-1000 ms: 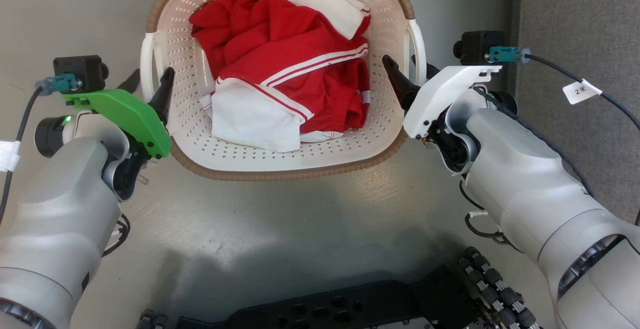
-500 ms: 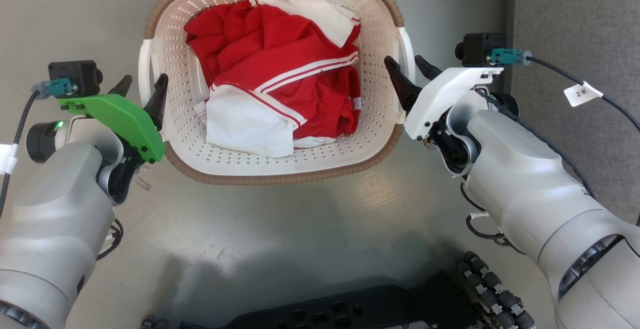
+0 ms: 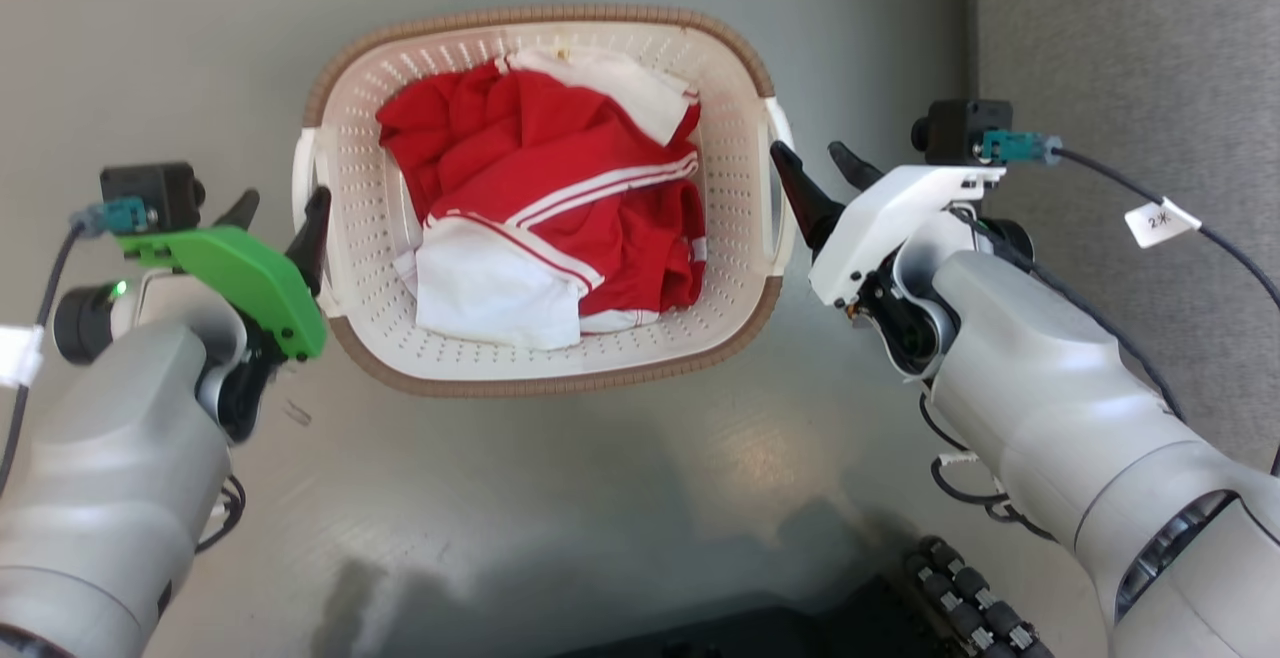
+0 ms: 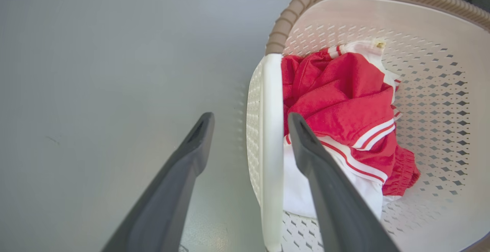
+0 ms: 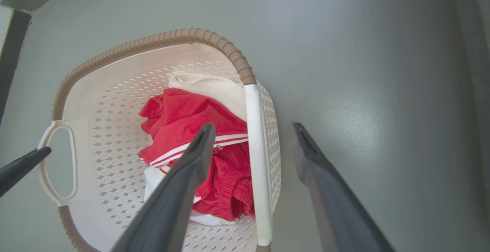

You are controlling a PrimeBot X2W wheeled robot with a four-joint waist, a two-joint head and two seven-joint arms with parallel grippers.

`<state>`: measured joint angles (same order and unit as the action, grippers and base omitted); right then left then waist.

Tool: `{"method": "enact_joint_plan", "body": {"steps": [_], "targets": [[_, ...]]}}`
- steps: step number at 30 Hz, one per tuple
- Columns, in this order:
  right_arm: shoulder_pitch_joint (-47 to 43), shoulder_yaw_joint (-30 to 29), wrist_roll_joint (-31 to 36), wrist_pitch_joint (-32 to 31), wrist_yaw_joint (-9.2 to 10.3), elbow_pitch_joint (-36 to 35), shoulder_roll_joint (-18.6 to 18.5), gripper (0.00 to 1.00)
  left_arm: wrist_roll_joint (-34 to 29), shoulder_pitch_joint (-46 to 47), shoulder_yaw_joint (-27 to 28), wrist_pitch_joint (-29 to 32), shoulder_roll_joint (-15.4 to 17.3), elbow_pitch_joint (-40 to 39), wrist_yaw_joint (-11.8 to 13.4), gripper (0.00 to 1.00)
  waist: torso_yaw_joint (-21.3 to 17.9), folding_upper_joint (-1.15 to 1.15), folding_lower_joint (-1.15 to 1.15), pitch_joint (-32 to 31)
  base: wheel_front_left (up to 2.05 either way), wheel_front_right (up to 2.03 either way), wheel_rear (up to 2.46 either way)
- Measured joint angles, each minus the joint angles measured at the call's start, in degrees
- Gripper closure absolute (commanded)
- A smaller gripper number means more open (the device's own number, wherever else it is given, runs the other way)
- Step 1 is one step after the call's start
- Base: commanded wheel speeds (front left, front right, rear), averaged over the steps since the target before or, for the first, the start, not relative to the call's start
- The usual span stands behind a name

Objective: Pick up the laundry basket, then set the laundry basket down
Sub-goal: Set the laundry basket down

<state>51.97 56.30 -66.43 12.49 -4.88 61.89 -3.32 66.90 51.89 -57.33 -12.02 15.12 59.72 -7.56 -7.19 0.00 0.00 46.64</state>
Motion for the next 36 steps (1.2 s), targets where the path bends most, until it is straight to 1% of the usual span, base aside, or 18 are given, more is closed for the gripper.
{"method": "enact_joint_plan", "body": {"steps": [13, 20, 22, 25, 32, 36], "targets": [[-2.37, 0.37, -1.02, 1.20, -1.10, 0.00, 0.04, 0.00, 0.74, -3.13, 0.13, -1.77, 0.05, -1.80, 0.00, 0.00, -0.63, 0.00, -0.01, -9.06, 0.00, 0.00, 0.00], [-3.14, 1.04, 1.32, 1.69, -1.32, -0.04, 0.03, 0.00, 0.90, -4.85, 0.73, -2.22, 0.08, -3.83, 0.00, 0.00, -0.53, 0.00, -0.01, -14.67, 0.00, 0.00, 0.00], [-3.09, -0.33, 2.55, 1.69, -1.60, -0.63, 0.03, 0.00, 0.89, -5.63, 1.13, -2.22, 0.18, -4.50, 0.00, 0.00, -0.45, 0.00, -0.01, -16.30, 0.00, 0.00, 0.00], [-2.92, -2.83, 4.53, 1.69, -1.60, -2.48, -0.37, 0.00, 0.34, -6.25, 3.39, -2.22, 0.66, -6.12, 0.00, 0.00, -0.31, 0.00, -0.01, -18.76, 0.00, 0.00, 0.00], [-3.96, -7.56, 9.37, 1.69, -1.58, -6.16, -4.01, 0.00, -1.60, -8.09, 8.75, -2.22, 1.29, -10.31, 0.00, 0.00, 0.25, 0.00, 0.00, -24.49, 0.00, 0.00, 0.00], [-6.78, -11.45, 11.16, 1.86, -1.03, -9.11, -5.15, 0.00, -4.74, -10.62, 11.70, -2.22, 1.76, -12.32, 0.00, 0.00, 0.74, 0.00, -0.01, -27.80, 0.00, 0.00, 0.00]]}}
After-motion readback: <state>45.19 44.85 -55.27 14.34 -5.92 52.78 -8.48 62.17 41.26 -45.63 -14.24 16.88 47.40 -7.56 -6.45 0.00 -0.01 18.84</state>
